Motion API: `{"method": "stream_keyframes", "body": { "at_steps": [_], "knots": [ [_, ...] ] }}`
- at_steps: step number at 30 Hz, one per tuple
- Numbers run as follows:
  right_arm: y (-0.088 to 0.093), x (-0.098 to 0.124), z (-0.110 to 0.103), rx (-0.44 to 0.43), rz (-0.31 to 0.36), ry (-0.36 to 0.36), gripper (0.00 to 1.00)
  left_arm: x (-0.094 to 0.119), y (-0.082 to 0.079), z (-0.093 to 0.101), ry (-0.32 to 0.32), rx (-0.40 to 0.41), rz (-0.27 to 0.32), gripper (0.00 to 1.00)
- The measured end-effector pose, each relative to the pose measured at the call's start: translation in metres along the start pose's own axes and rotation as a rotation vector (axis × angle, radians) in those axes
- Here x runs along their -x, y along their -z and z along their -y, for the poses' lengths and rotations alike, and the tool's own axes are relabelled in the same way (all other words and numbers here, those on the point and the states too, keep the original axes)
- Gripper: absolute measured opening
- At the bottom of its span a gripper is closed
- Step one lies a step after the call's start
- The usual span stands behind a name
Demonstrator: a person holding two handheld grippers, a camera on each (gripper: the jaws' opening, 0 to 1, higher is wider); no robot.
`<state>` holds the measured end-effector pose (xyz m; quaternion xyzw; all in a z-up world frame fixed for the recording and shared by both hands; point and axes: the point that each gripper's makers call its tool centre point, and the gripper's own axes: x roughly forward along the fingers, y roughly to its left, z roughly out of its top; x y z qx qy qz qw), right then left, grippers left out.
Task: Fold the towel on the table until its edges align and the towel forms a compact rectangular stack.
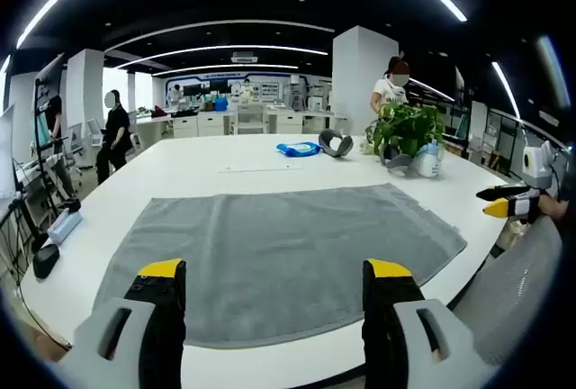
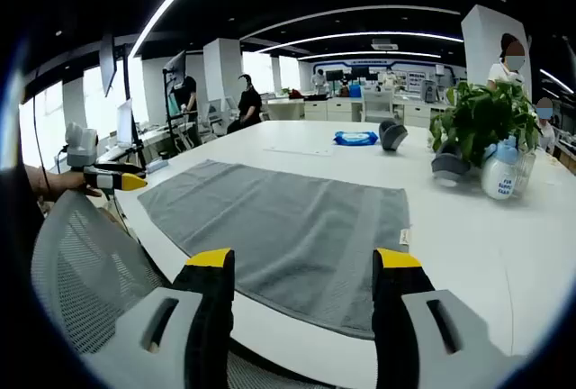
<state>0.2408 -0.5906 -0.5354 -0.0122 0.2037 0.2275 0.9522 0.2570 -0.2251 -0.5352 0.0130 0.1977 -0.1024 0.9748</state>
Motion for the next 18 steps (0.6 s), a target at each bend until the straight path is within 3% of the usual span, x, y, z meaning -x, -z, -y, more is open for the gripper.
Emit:
{"method": "stream_keyframes", "body": {
  "at_steps": [7, 15, 18],
  "knots": [
    [0.000, 0.002, 0.006, -0.039, 0.008, 0.028, 0.61, -0.003, 0.002, 0.007, 0.036, -0.014, -0.020, 0.82],
    [-0.005, 0.001, -0.004, -0.011, 0.024, -0.014, 0.60, 0.001, -0.007, 0.012, 0.021, 0.001, 0.010, 0.82],
    [-0.018, 0.003, -0.009, -0.028, 0.098, -0.038, 0.62, 0.002, -0.010, 0.014, 0.022, -0.002, 0.018, 0.82]
  ]
}}
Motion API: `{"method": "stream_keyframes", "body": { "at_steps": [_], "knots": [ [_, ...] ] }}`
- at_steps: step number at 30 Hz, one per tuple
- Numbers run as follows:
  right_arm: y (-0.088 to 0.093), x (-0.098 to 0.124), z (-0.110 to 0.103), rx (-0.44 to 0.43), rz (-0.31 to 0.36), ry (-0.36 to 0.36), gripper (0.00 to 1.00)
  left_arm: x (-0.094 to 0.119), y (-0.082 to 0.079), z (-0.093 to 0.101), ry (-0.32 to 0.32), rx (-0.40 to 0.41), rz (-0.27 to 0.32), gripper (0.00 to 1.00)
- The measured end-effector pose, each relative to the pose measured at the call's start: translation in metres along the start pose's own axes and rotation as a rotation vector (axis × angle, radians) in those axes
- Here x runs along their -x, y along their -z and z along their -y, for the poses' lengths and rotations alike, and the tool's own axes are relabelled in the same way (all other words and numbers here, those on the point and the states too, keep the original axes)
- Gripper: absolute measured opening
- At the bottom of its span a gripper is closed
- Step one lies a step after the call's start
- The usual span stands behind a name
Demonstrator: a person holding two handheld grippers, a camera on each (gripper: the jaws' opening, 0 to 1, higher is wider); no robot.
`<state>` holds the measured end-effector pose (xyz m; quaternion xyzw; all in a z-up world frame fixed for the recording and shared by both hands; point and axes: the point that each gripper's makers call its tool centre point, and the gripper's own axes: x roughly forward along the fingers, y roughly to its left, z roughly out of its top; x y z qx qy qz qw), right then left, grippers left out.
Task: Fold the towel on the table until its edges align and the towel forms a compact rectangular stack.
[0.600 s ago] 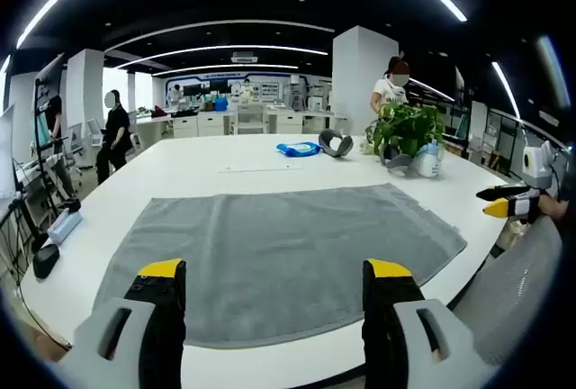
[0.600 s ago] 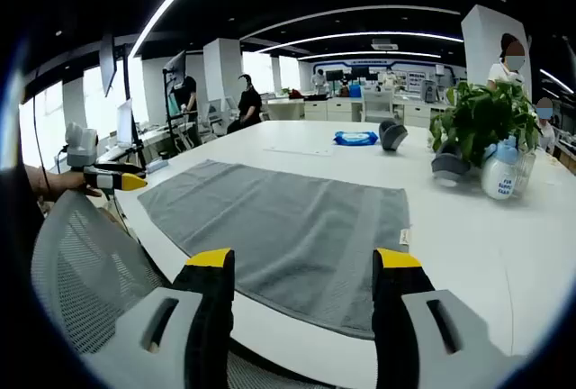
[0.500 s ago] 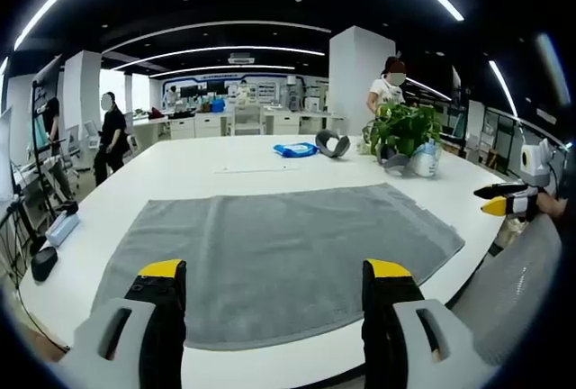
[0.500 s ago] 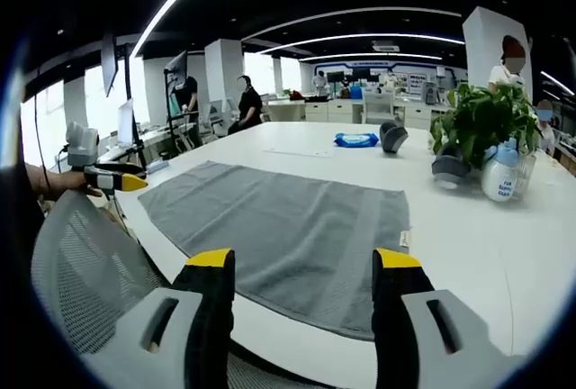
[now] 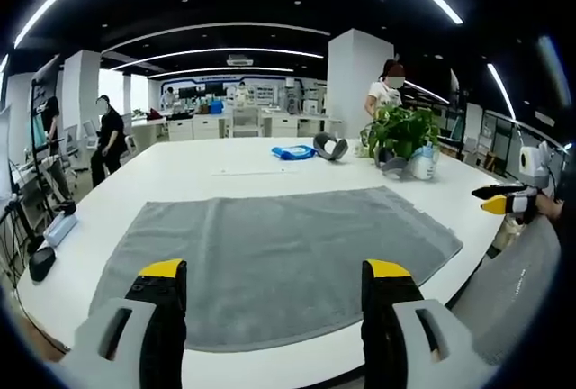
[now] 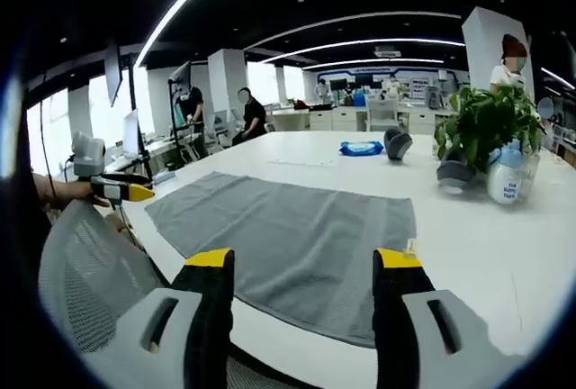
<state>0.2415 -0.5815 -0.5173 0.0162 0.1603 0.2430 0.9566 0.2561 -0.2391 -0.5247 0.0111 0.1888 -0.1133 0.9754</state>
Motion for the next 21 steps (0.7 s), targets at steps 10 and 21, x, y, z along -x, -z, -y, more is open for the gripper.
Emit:
{"method": "stream_keyframes", "body": {
  "at_steps": [10, 21],
  "knots": [
    [0.015, -0.002, 0.004, 0.018, -0.074, 0.010, 0.59, 0.000, -0.003, -0.002, 0.004, 0.006, 0.015, 0.82],
    [0.019, 0.000, 0.008, -0.007, -0.085, 0.025, 0.58, -0.001, 0.002, 0.002, 0.042, 0.002, -0.004, 0.82]
  ]
}}
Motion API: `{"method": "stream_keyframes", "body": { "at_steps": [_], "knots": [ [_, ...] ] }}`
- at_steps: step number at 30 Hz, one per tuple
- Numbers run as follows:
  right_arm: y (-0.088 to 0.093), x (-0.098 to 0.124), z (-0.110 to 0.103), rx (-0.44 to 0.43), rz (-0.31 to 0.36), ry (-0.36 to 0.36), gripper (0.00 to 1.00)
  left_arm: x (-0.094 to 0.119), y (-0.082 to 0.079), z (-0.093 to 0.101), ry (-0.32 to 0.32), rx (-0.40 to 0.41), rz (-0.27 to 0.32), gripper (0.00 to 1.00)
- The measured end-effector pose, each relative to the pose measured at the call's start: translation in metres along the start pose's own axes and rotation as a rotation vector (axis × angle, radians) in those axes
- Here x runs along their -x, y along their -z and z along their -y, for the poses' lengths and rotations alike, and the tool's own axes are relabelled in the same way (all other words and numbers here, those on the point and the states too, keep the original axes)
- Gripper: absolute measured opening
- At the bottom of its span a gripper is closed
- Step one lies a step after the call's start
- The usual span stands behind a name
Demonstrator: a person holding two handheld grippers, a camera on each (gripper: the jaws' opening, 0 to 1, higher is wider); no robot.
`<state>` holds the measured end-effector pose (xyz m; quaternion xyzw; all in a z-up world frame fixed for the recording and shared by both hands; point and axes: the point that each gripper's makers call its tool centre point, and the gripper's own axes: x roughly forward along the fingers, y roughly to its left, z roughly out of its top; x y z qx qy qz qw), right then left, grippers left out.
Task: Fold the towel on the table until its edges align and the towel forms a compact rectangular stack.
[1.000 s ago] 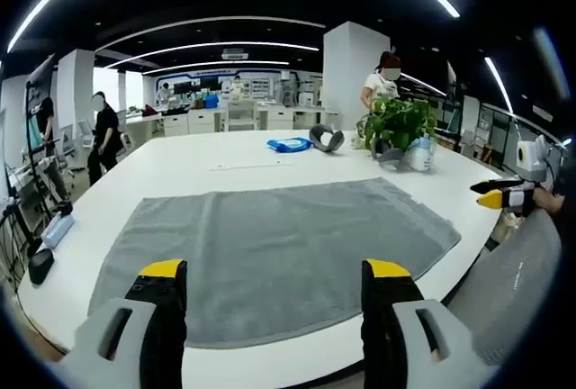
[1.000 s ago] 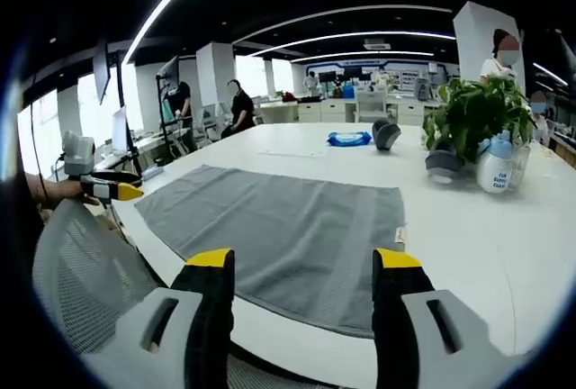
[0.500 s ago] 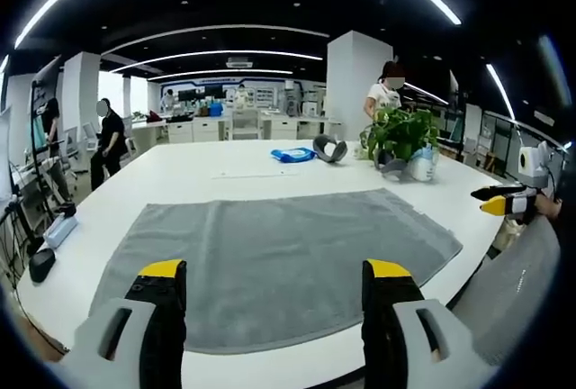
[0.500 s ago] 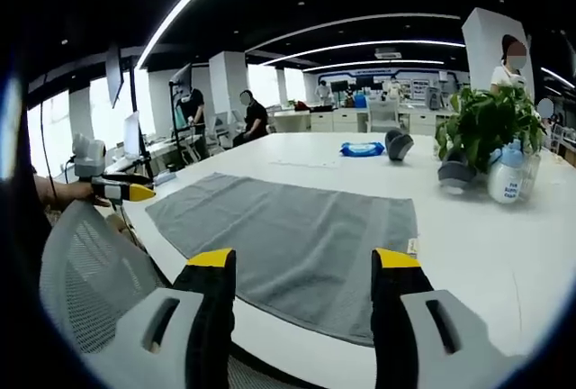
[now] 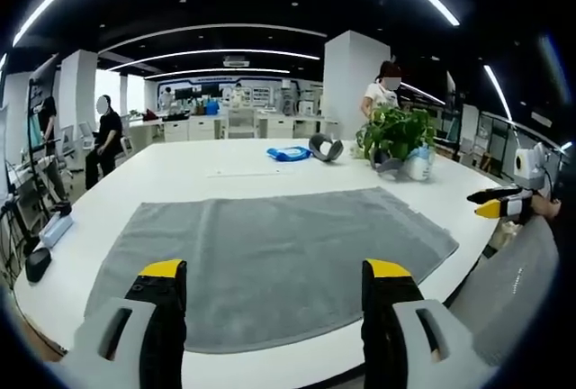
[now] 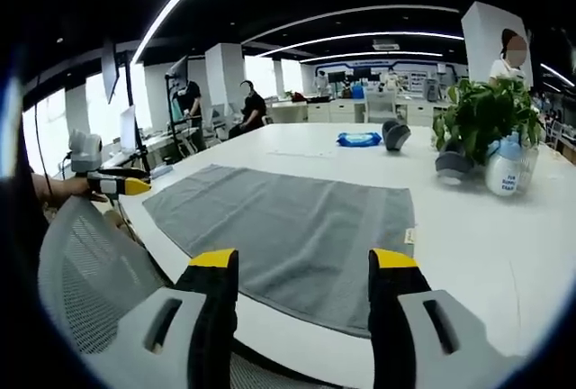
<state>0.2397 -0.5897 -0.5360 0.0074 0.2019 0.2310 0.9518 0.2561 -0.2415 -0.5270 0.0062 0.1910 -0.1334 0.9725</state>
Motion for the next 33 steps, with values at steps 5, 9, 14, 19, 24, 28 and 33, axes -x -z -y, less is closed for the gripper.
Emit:
{"method": "stream_keyframes", "body": {
  "at_steps": [5, 9, 14, 19, 24, 28, 33],
  "knots": [
    [0.001, 0.000, 0.000, -0.027, -0.008, 0.005, 0.56, -0.001, 0.003, 0.002, 0.009, -0.027, -0.019, 0.82],
    [0.001, -0.002, -0.010, 0.010, -0.020, -0.039, 0.55, 0.002, -0.001, -0.007, -0.023, 0.022, 0.013, 0.82],
    [0.001, -0.002, -0.011, 0.013, -0.025, -0.040, 0.54, 0.000, 0.002, 0.000, 0.008, 0.008, -0.006, 0.82],
    [0.000, -0.001, -0.007, -0.006, -0.019, -0.027, 0.54, -0.003, 0.007, 0.005, 0.047, -0.009, -0.029, 0.82],
    [0.003, -0.003, -0.013, 0.010, -0.037, -0.053, 0.53, -0.001, 0.004, -0.002, 0.014, 0.014, -0.007, 0.82],
    [0.004, -0.003, -0.014, 0.016, -0.045, -0.059, 0.53, 0.000, 0.003, -0.003, 0.007, 0.026, 0.001, 0.82],
    [0.005, -0.003, -0.014, 0.013, -0.045, -0.062, 0.53, 0.000, 0.004, -0.003, 0.009, 0.014, -0.001, 0.82]
  ]
}}
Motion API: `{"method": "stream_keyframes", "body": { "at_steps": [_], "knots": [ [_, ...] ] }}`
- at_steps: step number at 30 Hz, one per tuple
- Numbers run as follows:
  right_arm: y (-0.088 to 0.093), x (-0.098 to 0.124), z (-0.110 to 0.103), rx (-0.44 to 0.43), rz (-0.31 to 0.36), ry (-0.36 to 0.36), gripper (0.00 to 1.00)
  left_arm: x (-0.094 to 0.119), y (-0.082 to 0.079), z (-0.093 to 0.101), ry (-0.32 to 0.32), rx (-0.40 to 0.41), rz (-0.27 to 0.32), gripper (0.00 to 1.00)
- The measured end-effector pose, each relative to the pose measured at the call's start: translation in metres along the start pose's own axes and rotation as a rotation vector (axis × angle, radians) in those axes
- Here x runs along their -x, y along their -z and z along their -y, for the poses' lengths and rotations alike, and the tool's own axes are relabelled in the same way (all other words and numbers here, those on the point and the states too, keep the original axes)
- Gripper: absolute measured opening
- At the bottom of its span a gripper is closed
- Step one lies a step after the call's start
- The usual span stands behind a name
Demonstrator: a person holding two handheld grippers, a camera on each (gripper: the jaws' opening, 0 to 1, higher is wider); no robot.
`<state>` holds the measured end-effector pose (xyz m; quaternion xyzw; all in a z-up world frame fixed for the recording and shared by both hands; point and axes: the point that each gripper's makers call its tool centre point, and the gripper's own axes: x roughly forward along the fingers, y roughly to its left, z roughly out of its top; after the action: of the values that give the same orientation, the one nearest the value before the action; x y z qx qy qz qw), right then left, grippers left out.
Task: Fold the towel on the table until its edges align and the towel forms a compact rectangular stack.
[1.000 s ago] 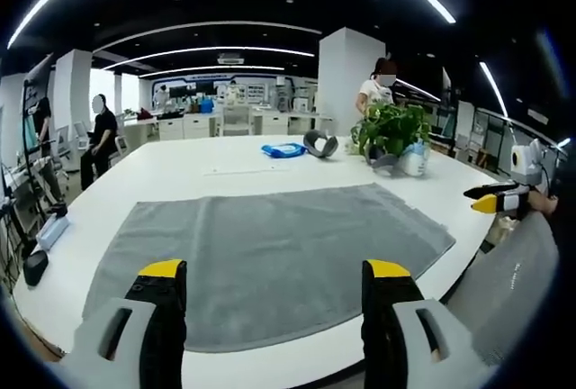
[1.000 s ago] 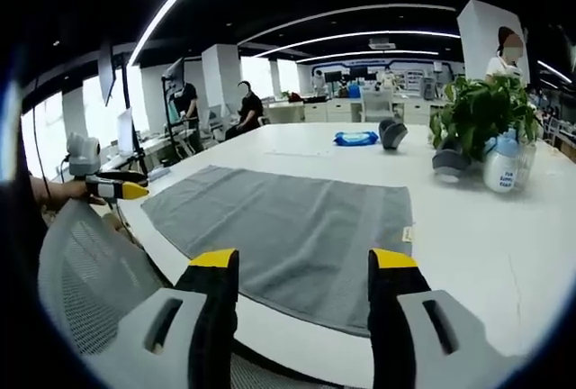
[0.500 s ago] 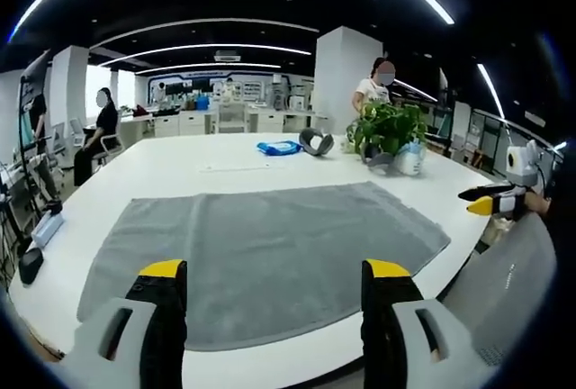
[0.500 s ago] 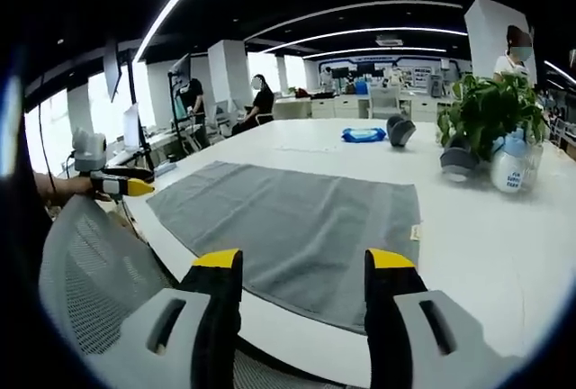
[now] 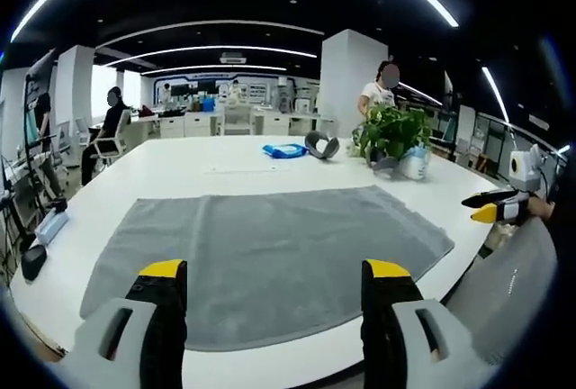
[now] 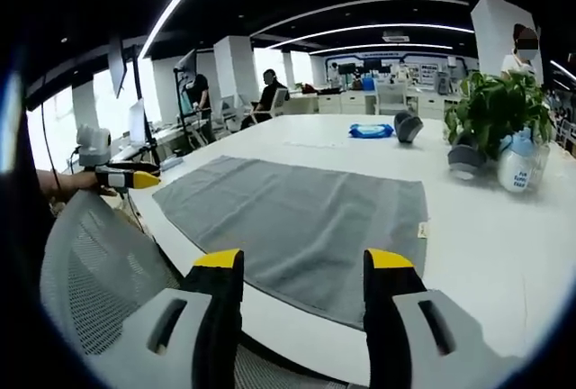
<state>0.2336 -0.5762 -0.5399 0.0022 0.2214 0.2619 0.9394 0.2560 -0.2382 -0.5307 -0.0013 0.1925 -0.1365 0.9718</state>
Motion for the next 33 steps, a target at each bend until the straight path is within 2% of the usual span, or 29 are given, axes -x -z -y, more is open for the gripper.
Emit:
{"method": "stream_keyframes", "body": {
  "at_steps": [10, 12, 14, 16, 19, 21, 24, 26, 28, 30, 32, 33],
  "knots": [
    [0.002, -0.001, -0.003, -0.003, -0.007, -0.022, 0.52, 0.002, 0.000, -0.014, -0.037, -0.010, 0.022, 0.82],
    [-0.001, 0.001, 0.000, 0.011, 0.003, 0.002, 0.52, 0.001, -0.001, -0.013, -0.023, -0.005, 0.026, 0.82],
    [-0.013, 0.006, 0.004, 0.055, 0.053, 0.025, 0.52, -0.001, 0.000, -0.012, -0.020, -0.012, 0.010, 0.83],
    [-0.022, 0.010, 0.005, 0.107, 0.081, 0.022, 0.50, -0.001, -0.005, -0.010, -0.017, -0.095, 0.007, 0.83],
    [-0.022, 0.019, 0.022, 0.199, 0.044, 0.062, 0.43, -0.003, -0.017, -0.005, -0.013, -0.203, 0.001, 0.83],
    [-0.024, 0.023, 0.035, 0.189, 0.040, 0.068, 0.43, -0.006, -0.032, -0.005, -0.010, -0.265, 0.016, 0.82],
    [-0.026, 0.030, 0.064, 0.184, 0.025, 0.104, 0.42, -0.011, -0.067, 0.001, 0.019, -0.325, 0.081, 0.80],
    [-0.023, 0.034, 0.085, 0.175, -0.002, 0.135, 0.41, -0.016, -0.096, 0.004, 0.027, -0.365, 0.131, 0.77],
    [-0.009, 0.036, 0.102, 0.155, -0.073, 0.152, 0.41, -0.023, -0.124, 0.008, 0.040, -0.409, 0.179, 0.75],
    [0.006, 0.036, 0.111, 0.125, -0.121, 0.140, 0.37, -0.031, -0.153, 0.016, 0.054, -0.449, 0.227, 0.74],
    [0.023, 0.035, 0.116, 0.088, -0.176, 0.123, 0.30, -0.039, -0.182, 0.035, 0.093, -0.477, 0.284, 0.71],
    [0.030, 0.034, 0.116, 0.089, -0.201, 0.111, 0.29, -0.043, -0.190, 0.043, 0.112, -0.485, 0.303, 0.70]
  ]
}}
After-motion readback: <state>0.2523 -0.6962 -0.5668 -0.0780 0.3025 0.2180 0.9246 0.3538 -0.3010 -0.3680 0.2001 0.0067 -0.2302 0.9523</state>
